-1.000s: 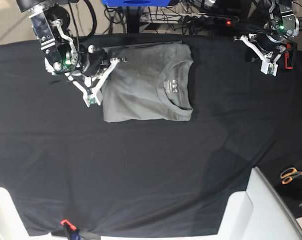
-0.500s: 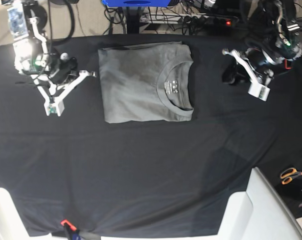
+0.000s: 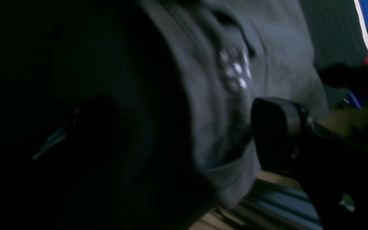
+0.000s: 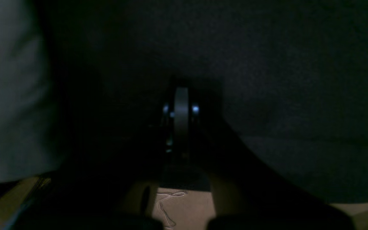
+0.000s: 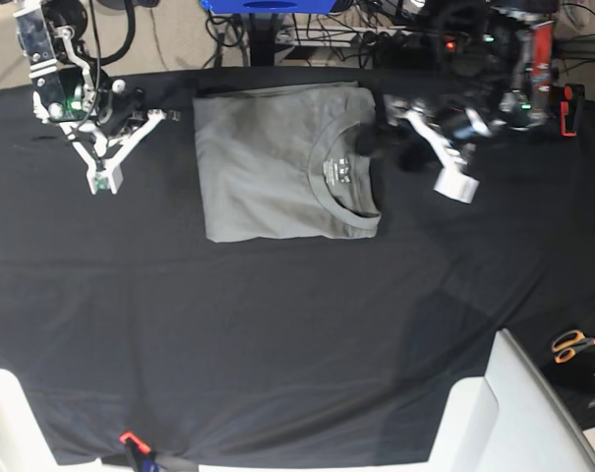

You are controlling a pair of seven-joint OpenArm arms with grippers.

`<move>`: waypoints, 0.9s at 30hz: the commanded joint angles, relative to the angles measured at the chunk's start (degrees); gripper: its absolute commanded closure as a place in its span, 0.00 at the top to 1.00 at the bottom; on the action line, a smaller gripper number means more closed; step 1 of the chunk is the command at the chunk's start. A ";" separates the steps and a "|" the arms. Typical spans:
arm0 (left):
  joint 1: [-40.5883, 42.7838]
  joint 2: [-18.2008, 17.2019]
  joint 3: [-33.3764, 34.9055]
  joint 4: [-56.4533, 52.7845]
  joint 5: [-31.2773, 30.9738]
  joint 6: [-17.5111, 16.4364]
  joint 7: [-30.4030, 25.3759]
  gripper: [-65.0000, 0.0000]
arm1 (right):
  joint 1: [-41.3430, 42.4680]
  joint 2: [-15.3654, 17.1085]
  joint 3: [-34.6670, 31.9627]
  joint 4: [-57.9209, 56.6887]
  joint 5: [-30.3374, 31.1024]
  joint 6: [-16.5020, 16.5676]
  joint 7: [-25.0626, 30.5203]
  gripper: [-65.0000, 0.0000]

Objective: Fold the T-shirt properly
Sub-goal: 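Move the left gripper onto the shirt's collar side and grasp it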

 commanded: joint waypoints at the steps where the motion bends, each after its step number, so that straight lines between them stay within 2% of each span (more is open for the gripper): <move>1: -0.77 -0.40 -0.25 -0.17 -1.09 -0.67 -1.07 1.00 | 0.31 0.54 0.35 0.75 -0.06 0.55 1.14 0.00; 8: -3.14 2.59 0.19 -7.55 -0.91 -0.67 -3.45 1.00 | 0.31 0.54 0.44 0.75 -0.06 0.73 1.23 0.00; 15: -5.52 6.63 4.94 -10.63 10.25 -0.67 -3.53 1.00 | 0.48 0.54 0.44 0.75 -0.06 0.73 1.23 0.00; 23: -7.01 10.94 5.47 -10.98 18.16 -0.67 -3.53 1.00 | 0.48 0.54 0.52 0.75 -0.06 0.73 1.23 0.00; 27: -7.54 11.29 4.85 -13.62 18.51 -0.67 -3.53 1.00 | 0.48 0.54 0.52 0.75 -0.06 0.73 1.23 0.00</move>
